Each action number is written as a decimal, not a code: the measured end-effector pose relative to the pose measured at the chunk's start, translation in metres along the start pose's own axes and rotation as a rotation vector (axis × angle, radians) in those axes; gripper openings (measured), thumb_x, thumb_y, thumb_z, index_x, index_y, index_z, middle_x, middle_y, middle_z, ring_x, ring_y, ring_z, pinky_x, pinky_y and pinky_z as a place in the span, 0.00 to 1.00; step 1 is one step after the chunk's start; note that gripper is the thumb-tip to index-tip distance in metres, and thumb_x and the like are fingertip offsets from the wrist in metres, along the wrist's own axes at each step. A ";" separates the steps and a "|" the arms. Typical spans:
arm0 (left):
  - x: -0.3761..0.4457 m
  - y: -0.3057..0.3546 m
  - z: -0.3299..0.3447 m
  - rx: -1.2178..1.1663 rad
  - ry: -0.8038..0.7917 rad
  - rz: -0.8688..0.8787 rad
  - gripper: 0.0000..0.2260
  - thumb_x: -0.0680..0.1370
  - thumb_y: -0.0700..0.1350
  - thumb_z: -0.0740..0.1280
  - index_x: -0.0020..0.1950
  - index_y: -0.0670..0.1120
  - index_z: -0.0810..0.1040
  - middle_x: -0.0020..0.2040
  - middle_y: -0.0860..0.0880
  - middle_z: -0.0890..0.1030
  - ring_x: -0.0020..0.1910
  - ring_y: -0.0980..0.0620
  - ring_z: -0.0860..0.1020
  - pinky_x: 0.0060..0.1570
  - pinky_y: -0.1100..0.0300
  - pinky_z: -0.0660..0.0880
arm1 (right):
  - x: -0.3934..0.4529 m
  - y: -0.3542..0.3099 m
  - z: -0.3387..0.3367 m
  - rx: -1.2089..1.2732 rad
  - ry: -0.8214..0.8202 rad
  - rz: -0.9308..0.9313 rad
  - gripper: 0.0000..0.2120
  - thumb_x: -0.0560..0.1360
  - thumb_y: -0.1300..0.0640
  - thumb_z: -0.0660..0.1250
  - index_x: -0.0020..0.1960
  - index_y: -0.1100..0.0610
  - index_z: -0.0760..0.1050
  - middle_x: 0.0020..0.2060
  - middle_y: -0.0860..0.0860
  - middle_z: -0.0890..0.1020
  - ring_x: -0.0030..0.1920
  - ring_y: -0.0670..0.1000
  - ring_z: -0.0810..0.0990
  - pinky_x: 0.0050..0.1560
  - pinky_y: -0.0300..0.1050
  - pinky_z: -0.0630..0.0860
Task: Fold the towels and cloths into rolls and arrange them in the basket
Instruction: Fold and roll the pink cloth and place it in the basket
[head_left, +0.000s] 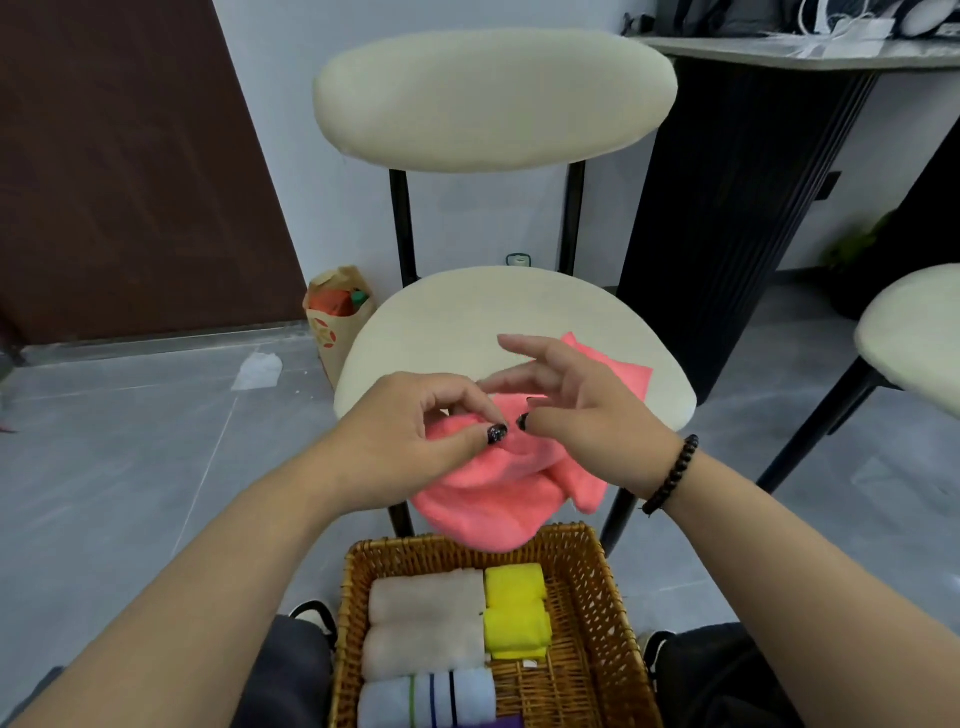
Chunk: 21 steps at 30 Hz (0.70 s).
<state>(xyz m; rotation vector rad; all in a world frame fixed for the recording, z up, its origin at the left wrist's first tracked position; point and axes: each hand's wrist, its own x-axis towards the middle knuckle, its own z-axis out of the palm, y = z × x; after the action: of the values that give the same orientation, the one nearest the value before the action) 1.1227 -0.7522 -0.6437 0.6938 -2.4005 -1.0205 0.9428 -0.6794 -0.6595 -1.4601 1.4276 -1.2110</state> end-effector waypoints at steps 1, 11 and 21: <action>0.000 -0.001 -0.004 -0.007 0.021 0.008 0.05 0.75 0.42 0.70 0.46 0.51 0.84 0.44 0.59 0.84 0.46 0.61 0.80 0.45 0.70 0.74 | 0.000 -0.001 0.000 -0.015 -0.040 0.001 0.29 0.72 0.75 0.62 0.68 0.53 0.67 0.50 0.48 0.82 0.53 0.42 0.79 0.53 0.34 0.74; 0.000 -0.015 -0.024 0.082 0.110 -0.103 0.06 0.69 0.48 0.77 0.42 0.56 0.83 0.40 0.55 0.84 0.43 0.58 0.81 0.50 0.57 0.78 | 0.005 0.003 -0.012 -0.408 0.120 -0.085 0.04 0.70 0.59 0.74 0.39 0.51 0.80 0.30 0.46 0.79 0.36 0.49 0.78 0.48 0.47 0.76; 0.002 -0.038 -0.044 0.247 0.252 -0.230 0.05 0.70 0.46 0.77 0.39 0.54 0.82 0.37 0.59 0.82 0.39 0.62 0.79 0.38 0.66 0.70 | 0.000 0.011 -0.050 -0.731 0.207 0.036 0.07 0.73 0.53 0.71 0.41 0.53 0.74 0.35 0.45 0.74 0.36 0.43 0.72 0.35 0.32 0.66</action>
<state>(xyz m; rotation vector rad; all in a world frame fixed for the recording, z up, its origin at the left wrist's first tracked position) 1.1568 -0.7994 -0.6439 1.1366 -2.2803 -0.6753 0.8917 -0.6753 -0.6559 -1.7945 2.1755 -0.8627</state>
